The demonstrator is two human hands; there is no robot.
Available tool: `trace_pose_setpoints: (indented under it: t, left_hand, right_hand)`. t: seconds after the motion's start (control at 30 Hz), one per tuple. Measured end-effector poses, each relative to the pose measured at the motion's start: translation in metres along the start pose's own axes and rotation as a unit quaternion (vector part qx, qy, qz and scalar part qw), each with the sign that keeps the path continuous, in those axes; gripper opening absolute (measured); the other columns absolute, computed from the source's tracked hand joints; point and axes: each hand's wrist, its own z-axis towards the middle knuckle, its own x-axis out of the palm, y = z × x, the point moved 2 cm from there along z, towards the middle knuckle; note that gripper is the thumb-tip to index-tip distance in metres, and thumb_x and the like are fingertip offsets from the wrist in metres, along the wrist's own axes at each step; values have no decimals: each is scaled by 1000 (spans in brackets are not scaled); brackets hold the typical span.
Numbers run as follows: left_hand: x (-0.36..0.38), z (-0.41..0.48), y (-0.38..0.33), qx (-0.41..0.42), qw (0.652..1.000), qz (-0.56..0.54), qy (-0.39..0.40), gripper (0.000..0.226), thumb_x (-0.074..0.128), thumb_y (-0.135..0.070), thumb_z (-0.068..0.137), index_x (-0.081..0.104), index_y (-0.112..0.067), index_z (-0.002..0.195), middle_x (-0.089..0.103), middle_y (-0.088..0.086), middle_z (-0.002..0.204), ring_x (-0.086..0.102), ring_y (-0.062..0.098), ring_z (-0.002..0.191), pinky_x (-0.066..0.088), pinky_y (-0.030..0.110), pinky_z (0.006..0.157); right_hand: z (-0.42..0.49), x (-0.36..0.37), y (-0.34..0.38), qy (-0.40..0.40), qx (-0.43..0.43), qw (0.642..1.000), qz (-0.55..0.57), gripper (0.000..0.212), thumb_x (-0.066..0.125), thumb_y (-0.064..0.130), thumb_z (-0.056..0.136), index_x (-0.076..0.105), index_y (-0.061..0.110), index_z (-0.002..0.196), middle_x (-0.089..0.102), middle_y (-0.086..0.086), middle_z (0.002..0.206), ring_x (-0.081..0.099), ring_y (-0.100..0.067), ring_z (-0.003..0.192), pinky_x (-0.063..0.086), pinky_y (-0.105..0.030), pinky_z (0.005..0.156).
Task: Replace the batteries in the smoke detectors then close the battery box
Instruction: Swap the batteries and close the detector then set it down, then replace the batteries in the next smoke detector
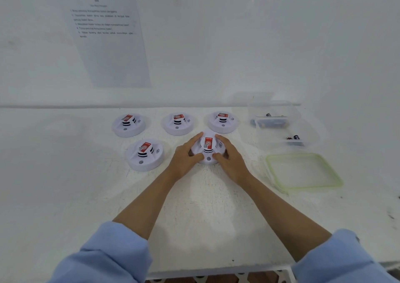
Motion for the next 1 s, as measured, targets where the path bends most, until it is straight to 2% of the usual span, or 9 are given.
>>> trace_pose_setpoints:
  t: [0.1, 0.17, 0.27, 0.43, 0.53, 0.67, 0.77, 0.9, 1.0]
  left_hand:
    - [2, -1, -2, -1, 1000, 19, -6, 60, 56, -5, 88, 34, -18, 142, 47, 1, 139, 48, 10, 117, 42, 1, 78]
    - [5, -2, -2, -4, 999, 32, -5, 58, 56, -16, 86, 36, -19, 141, 48, 2, 139, 48, 18, 123, 43, 17, 96]
    - [8, -4, -6, -19, 998, 66, -2, 59, 47, -31, 81, 40, -22, 138, 47, 0, 140, 41, 21, 128, 27, 43, 113]
    - [9, -4, -8, -18, 995, 90, -27, 48, 49, -12, 92, 38, -18, 139, 43, 1, 143, 35, 20, 132, 17, 35, 112]
    - [10, -3, -7, -37, 996, 80, -24, 51, 49, -26, 89, 38, -22, 139, 39, 1, 145, 29, 20, 135, 12, 30, 110]
    - [4, 7, -17, -68, 996, 41, -41, 66, 45, -41, 76, 33, -30, 140, 28, 2, 149, 14, 22, 139, 7, 37, 112]
    - [-3, 24, -31, -85, 995, 28, -36, 61, 55, -31, 81, 36, -29, 139, 29, 3, 146, 13, 22, 138, 12, 38, 111]
    - [-2, 57, -43, -61, 997, 41, -10, 68, 67, -27, 79, 36, -22, 139, 36, 6, 144, 28, 24, 135, 23, 44, 113]
    - [2, 85, -41, -76, 996, 38, 21, 76, 73, -19, 78, 32, -19, 142, 34, 7, 145, 32, 24, 134, 29, 44, 111]
  right_hand:
    - [0, -2, 3, 12, -7, 1000, -23, 48, 52, 12, 91, 37, 14, 137, 50, -7, 134, 50, -15, 117, 40, -19, 93]
    - [2, -2, 1, 18, -1, 999, -39, 47, 52, 15, 92, 37, 12, 137, 50, -7, 135, 50, -18, 120, 39, -19, 94]
    - [3, -3, -5, 20, 17, 998, -54, 45, 50, 20, 94, 39, 12, 137, 49, -6, 137, 47, -20, 125, 36, -24, 100]
    - [2, -5, -4, 44, 30, 996, -65, 47, 48, 22, 94, 37, 13, 139, 47, -7, 139, 46, -21, 125, 38, -32, 105]
    - [3, -6, -1, 59, 49, 996, -55, 47, 47, 23, 95, 35, 15, 139, 43, -6, 142, 42, -22, 129, 35, -31, 106]
    - [12, -18, 9, 38, 81, 996, -2, 47, 44, 24, 96, 30, 22, 141, 33, 1, 147, 30, -16, 136, 24, -25, 104]
    - [28, -31, 18, -6, 70, 998, 5, 45, 44, 23, 96, 33, 22, 139, 36, 1, 145, 33, -15, 134, 25, -22, 100]
    - [62, -45, 19, -37, 77, 996, -11, 42, 46, 24, 95, 38, 20, 136, 42, 0, 141, 40, -11, 122, 28, -21, 94]
    - [88, -48, 11, -46, 94, 994, -33, 45, 48, 28, 94, 38, 20, 137, 40, -5, 144, 37, -18, 131, 31, -29, 105]
